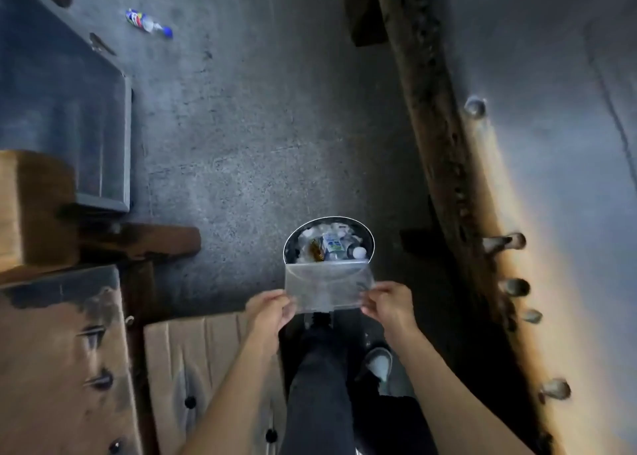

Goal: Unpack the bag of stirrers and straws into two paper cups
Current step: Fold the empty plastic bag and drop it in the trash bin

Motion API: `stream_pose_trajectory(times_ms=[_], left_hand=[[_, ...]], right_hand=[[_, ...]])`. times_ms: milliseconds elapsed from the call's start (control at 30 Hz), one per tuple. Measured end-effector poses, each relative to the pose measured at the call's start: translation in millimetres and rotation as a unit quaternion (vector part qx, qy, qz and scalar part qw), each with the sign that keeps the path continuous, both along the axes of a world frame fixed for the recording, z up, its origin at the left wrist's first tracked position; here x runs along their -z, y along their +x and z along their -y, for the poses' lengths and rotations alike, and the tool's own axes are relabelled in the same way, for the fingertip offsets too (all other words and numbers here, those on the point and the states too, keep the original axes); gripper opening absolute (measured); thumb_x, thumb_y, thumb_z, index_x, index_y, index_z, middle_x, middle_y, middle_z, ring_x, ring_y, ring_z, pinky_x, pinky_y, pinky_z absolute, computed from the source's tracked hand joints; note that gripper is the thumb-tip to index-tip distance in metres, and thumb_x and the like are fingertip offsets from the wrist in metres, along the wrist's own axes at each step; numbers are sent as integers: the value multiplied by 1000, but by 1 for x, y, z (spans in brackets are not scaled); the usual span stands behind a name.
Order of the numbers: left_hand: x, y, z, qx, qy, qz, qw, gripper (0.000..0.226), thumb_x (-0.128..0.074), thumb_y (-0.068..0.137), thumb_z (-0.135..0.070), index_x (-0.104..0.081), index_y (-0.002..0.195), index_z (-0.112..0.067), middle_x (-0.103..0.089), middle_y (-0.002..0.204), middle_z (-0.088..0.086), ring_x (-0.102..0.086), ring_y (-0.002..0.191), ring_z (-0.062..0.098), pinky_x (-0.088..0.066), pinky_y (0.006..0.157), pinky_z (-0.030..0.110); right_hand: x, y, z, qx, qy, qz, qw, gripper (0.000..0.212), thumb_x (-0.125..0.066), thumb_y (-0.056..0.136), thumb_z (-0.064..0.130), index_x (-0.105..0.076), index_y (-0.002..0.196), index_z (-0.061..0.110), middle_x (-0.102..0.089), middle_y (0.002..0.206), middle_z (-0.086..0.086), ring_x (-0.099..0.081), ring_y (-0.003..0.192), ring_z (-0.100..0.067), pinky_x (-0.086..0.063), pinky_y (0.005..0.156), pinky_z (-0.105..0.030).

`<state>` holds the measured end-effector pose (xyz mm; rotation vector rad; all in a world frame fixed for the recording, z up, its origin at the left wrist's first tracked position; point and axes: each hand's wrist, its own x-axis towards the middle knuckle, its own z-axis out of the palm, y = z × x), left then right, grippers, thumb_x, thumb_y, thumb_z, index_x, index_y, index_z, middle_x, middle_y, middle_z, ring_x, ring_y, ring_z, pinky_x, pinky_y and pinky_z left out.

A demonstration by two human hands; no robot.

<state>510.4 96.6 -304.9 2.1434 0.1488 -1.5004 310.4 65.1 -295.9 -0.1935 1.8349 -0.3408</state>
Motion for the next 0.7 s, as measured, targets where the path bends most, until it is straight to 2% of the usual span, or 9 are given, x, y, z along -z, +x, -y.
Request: stream_pose_trajectory(times_ms=[100,167,233,300,400,500,600,633,700], left_hand=[[52,5,20,-11,7,-2,1000,15,-56,88,15,-63,88,2,-62,75,20,-61,46,15,-46,34,16],[82,5,29,3,12,-6,1000,13,-56,88,14,-63,93,4,-60,69,17,-57,36,9,-42,31,15],[108,5,35,13,18,-9,1000,13,-55,89,13,-63,87,2,-60,66,15,-55,36,8,-43,33,15],[134,6,37,15,23,-11,1000,14,-56,89,12,-63,85,1,-62,66,12,-58,44,12,-50,39,16],[161,6,37,13,19,-15,1000,14,-56,89,10,-63,99,3,-64,71,13,-60,57,18,-51,41,17],[170,7,35,25,12,-19,999,5,-59,91,3,-62,93,0,-63,74,12,-57,62,18,-53,45,17],[167,15,32,68,16,37,997,3,-66,87,-7,-66,84,-7,-59,68,6,-53,66,20,-48,65,28],[159,17,32,81,18,53,995,5,-67,86,-8,-67,83,-11,-60,70,5,-55,72,20,-46,71,30],[126,19,35,93,-5,71,993,8,-65,87,-8,-66,84,-16,-62,79,7,-55,81,20,-44,73,27]], right_hand=[[50,6,19,13,1,-16,1000,17,-55,90,-11,-59,82,3,-67,80,-18,-64,65,-23,-53,45,-22],[82,7,30,8,3,-33,999,20,-56,88,-12,-60,77,4,-67,79,-18,-66,66,-23,-53,47,-23],[107,6,41,-2,4,-44,999,25,-53,87,-14,-60,72,4,-66,76,-18,-66,63,-24,-52,49,-26],[130,6,48,-14,2,-51,999,29,-51,86,-15,-60,66,5,-65,72,-19,-65,60,-25,-52,52,-30],[152,8,56,-14,-7,-55,998,26,-57,88,-9,-61,67,5,-68,78,-22,-67,64,-28,-52,53,-31],[160,7,59,15,-3,-41,999,15,-58,90,-3,-63,78,5,-69,93,-22,-70,81,-32,-55,54,-31],[146,7,57,19,7,-38,999,9,-54,93,4,-62,97,4,-65,97,-17,-67,87,-29,-60,67,-38],[137,8,57,13,6,-36,999,9,-54,93,5,-62,97,6,-64,95,-14,-66,87,-28,-60,70,-39],[108,13,55,-1,-4,-23,1000,11,-53,94,6,-59,87,12,-63,90,-9,-64,89,-26,-58,74,-39]])
